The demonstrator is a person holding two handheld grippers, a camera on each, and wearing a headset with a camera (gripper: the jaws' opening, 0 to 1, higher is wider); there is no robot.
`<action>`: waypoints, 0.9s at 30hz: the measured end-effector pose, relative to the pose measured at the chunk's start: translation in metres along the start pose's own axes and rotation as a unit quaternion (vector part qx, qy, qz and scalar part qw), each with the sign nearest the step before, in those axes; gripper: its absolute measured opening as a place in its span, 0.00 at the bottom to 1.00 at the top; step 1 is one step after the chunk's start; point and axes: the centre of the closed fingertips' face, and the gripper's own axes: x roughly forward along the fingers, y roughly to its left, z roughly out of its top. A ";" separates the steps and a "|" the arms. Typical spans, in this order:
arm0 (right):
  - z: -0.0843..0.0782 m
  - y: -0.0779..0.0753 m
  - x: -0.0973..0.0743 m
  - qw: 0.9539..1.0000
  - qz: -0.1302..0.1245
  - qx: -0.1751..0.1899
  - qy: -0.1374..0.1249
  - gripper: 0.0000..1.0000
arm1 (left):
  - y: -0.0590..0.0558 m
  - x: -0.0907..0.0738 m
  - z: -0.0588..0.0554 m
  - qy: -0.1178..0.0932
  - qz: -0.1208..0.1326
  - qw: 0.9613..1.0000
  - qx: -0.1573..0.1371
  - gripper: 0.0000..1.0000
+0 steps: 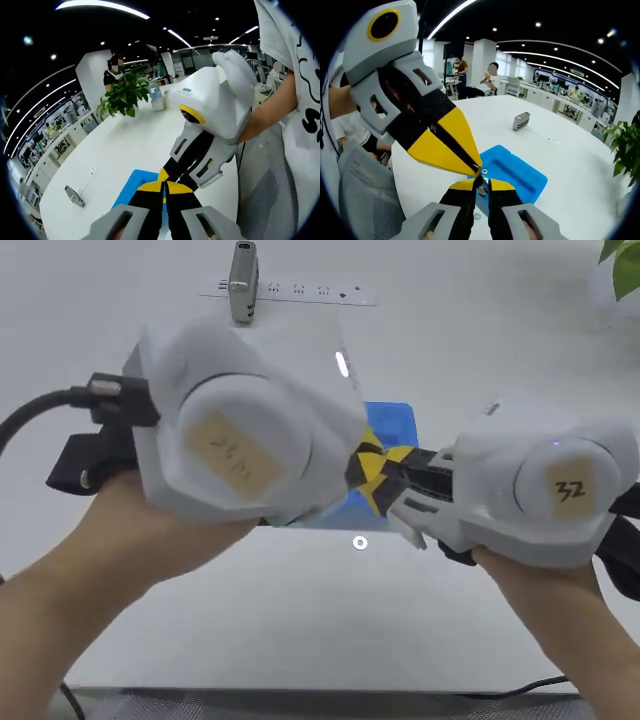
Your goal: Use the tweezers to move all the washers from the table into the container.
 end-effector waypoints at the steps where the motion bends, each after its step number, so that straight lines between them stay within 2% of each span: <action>1: -0.003 0.001 0.001 1.000 0.001 0.000 0.002 0.05 | -0.002 0.001 -0.002 0.001 -0.001 1.000 -0.002 0.00; 7: -0.021 0.007 0.008 1.000 0.012 0.010 0.018 0.05 | -0.010 0.010 -0.016 0.014 -0.012 1.000 -0.010 0.00; 12: -0.028 0.009 0.012 0.999 0.017 0.014 0.026 0.05 | -0.013 0.015 -0.025 0.026 -0.017 0.999 -0.017 0.00; 18: -0.037 0.011 0.013 0.999 0.025 0.013 0.041 0.05 | -0.016 0.019 -0.029 0.030 -0.025 0.999 -0.029 0.00; 27: -0.046 0.010 0.016 0.998 0.027 0.022 0.050 0.06 | -0.020 0.023 -0.036 0.037 -0.030 0.998 -0.035 0.00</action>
